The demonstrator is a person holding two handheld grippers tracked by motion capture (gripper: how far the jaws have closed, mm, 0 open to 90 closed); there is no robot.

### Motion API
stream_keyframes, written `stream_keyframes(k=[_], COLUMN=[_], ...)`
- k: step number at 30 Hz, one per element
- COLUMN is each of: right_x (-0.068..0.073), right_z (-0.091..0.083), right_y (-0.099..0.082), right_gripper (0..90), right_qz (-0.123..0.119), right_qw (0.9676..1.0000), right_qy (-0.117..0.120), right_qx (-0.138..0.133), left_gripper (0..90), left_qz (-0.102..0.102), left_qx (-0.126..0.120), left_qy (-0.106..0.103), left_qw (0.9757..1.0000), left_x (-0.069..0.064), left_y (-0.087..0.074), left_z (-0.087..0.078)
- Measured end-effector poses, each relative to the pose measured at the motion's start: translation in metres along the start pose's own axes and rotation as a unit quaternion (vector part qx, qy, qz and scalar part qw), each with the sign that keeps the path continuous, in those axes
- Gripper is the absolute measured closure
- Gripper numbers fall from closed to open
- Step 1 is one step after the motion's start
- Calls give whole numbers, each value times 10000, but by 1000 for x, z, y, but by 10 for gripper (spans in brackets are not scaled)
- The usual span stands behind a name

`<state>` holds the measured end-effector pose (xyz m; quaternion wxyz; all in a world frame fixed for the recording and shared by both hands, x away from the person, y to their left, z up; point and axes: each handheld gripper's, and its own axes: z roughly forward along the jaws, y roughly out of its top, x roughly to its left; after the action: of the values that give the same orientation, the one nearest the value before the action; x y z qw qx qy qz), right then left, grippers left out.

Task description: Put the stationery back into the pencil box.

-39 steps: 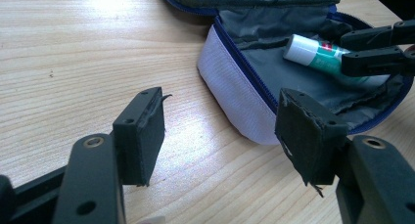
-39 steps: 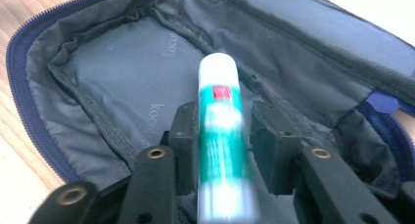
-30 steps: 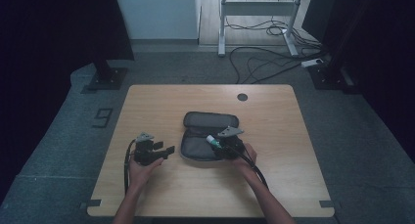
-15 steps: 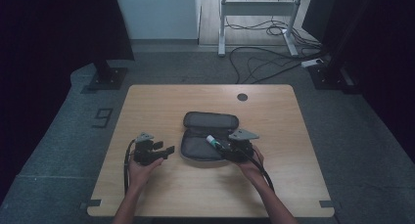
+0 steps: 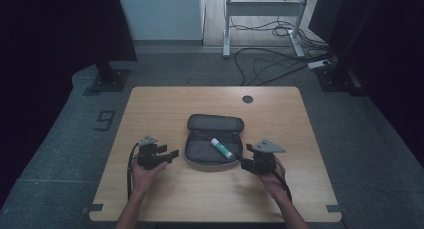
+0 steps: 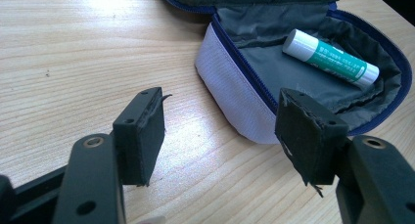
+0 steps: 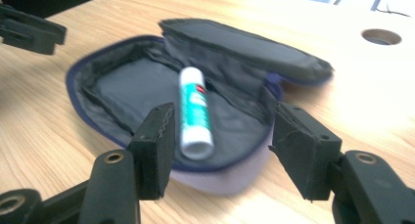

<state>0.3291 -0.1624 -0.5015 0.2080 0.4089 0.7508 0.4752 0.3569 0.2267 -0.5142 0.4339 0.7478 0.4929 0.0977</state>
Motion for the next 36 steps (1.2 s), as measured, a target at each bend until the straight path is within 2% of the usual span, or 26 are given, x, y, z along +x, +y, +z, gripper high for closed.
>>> stream_keyframes(k=[9,17,22,36], right_x=[-29,-48,-52,-51], right_z=[-20,-28,-28,-21], right_y=[-24,-49,-56,-61], right_gripper=[404,397,397,380], right_qz=[311,412,437,362], right_qw=[9990,9967,9957,9950], right_qy=[-310,-574,-650,-639], right_qx=[116,393,495,671], left_gripper=[358,358,358,358], left_qz=[-6,-3,5,7], left_qx=[6,-2,-20,-30], left_qy=[2,7,2,1], left_qw=[10000,10000,10000,10000], left_x=[1,1,0,1], left_y=[0,0,0,0], left_z=[0,0,-1,-2])
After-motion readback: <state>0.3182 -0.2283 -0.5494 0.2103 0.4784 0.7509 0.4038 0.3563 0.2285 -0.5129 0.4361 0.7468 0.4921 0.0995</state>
